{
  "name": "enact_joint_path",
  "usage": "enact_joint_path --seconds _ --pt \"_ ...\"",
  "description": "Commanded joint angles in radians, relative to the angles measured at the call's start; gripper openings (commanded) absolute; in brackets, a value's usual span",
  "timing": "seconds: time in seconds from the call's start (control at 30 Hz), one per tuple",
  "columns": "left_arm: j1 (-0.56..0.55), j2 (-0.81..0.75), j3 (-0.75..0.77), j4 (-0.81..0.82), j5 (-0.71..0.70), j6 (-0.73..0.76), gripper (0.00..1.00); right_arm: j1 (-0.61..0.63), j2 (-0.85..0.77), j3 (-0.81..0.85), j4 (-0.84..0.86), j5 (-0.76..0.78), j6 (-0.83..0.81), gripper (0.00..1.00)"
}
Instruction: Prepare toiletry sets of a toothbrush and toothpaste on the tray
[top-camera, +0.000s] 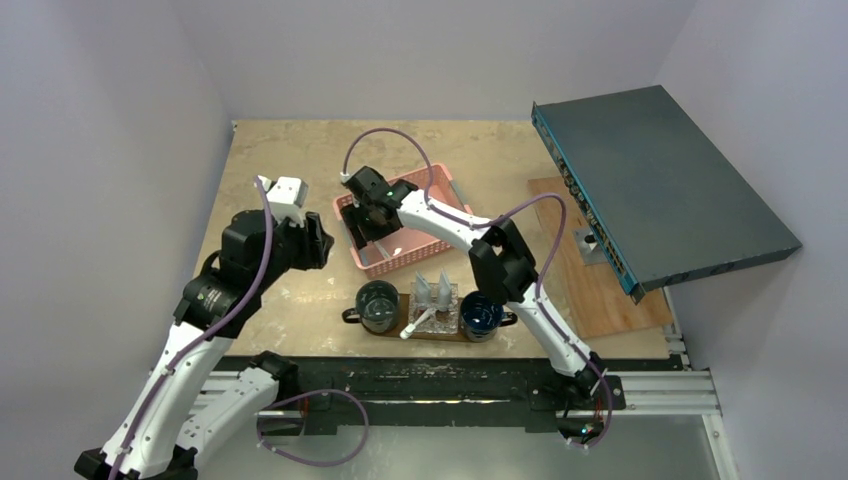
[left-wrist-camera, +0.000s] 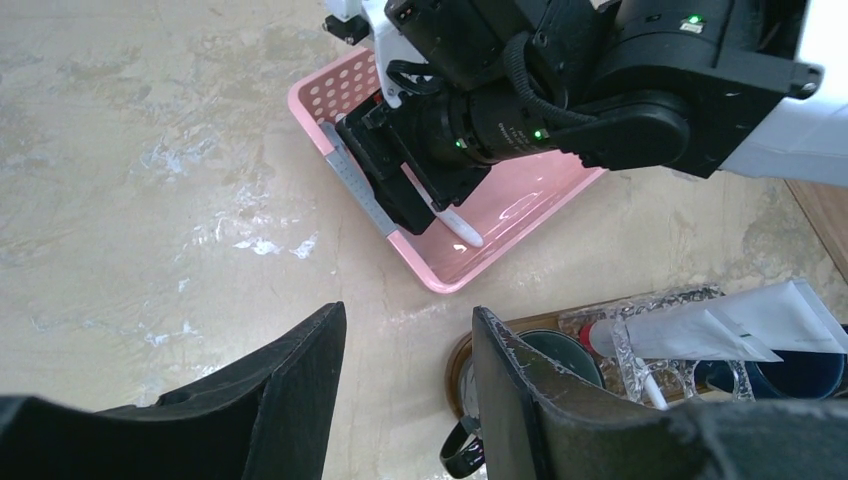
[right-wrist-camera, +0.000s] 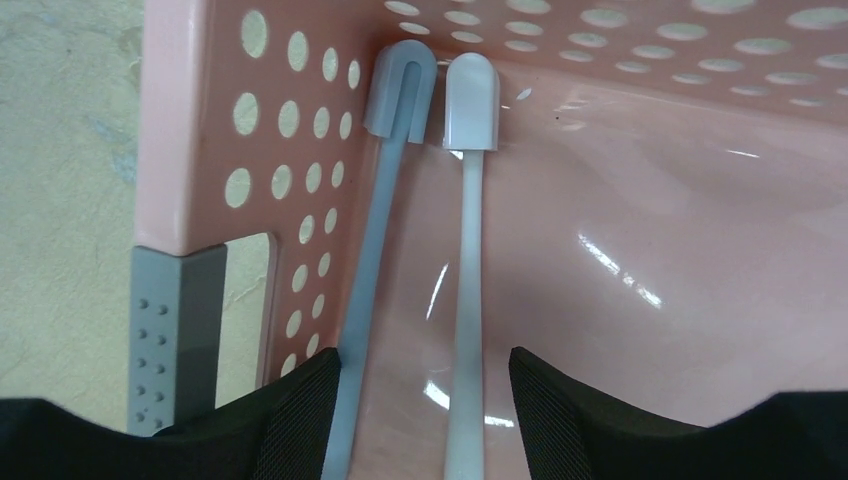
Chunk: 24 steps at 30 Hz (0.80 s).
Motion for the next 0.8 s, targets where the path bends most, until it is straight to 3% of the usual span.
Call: enact_joint_path --seconds 0.0,0.2,0.37,0.6,0.77 --pt "0.006 -0.008 0.002 0.035 0.022 0.006 0.48 0.015 0.012 0.052 0.005 0.019 0.013 0.63" --pt "0.006 -0.007 0.002 0.036 0.027 0.006 0.48 0.024 0.024 0.029 -0.011 0.085 0.001 0.55" --pt "0.006 -0.002 0.005 0.032 0.031 0.007 0.48 0.024 0.005 -0.032 0.008 0.101 -0.001 0.42" --pt "0.006 0.004 0.005 0.032 0.035 0.008 0.46 0.024 -0.033 -0.096 0.045 0.102 0.007 0.00" --pt "0.006 0.007 0.006 0.030 0.034 0.010 0.46 0.022 -0.084 -0.135 0.075 0.118 0.007 0.00"
